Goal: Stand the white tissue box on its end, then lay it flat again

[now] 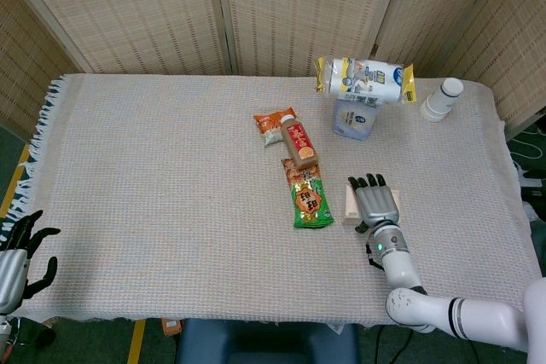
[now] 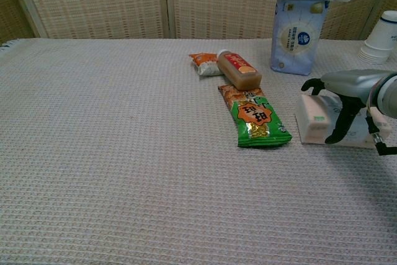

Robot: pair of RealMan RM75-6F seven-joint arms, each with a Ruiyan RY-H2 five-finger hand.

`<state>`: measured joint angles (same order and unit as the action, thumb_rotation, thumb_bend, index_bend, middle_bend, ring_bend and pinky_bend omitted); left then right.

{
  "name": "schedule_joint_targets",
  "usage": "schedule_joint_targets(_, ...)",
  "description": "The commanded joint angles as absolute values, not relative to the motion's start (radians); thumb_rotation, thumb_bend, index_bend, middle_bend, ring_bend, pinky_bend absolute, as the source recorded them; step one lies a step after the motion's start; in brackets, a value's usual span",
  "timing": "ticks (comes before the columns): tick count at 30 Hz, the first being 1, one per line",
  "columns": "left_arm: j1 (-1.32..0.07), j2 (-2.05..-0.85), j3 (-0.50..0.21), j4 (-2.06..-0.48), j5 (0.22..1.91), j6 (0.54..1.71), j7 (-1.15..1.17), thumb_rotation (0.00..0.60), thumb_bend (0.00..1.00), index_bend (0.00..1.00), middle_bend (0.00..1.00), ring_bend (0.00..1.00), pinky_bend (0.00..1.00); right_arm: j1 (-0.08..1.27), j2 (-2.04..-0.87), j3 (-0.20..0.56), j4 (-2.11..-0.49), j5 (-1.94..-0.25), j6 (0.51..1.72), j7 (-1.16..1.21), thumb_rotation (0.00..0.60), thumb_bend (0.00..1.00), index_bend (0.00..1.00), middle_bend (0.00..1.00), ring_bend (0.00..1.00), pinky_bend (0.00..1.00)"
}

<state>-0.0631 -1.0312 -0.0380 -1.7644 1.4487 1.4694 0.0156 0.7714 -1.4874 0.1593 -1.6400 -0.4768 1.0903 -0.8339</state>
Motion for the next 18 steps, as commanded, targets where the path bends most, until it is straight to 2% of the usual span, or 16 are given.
schedule_joint_targets(1, -0.063, -1.031, -0.038, -1.764, 1.449, 1.47, 0.013, 0.6, 0.49, 0.27, 0.0, 0.0, 0.29, 0.775, -1.492, 0.154, -1.634, -0.473, 1.092, -0.832, 0.6, 0.0, 0.13, 0.17, 0.08, 0.0)
schedule_joint_targets(6, -0.063, -1.031, -0.038, -1.765, 1.452, 1.472, 0.011, 0.6, 0.49, 0.27, 0.0, 0.0, 0.29, 0.779, -1.496, 0.148, -1.627, -0.481, 1.105, -0.826, 0.6, 0.0, 0.21, 0.23, 0.11, 0.0)
schedule_joint_targets(16, -0.06, -1.032, -0.038, -1.768, 1.457, 1.48, 0.014, 0.6, 0.49, 0.27, 0.0, 0.0, 0.29, 0.772, -1.506, 0.137, -1.61, -0.545, 1.119, -0.786, 0.6, 0.0, 0.51, 0.39, 0.22, 0.0)
schedule_joint_targets(18, -0.059, -1.033, -0.037, -1.766, 1.458, 1.48, 0.014, 0.6, 0.49, 0.27, 0.0, 0.0, 0.29, 0.764, -1.507, 0.14, -1.606, -0.577, 1.124, -0.758, 0.6, 0.0, 0.52, 0.41, 0.24, 0.0)
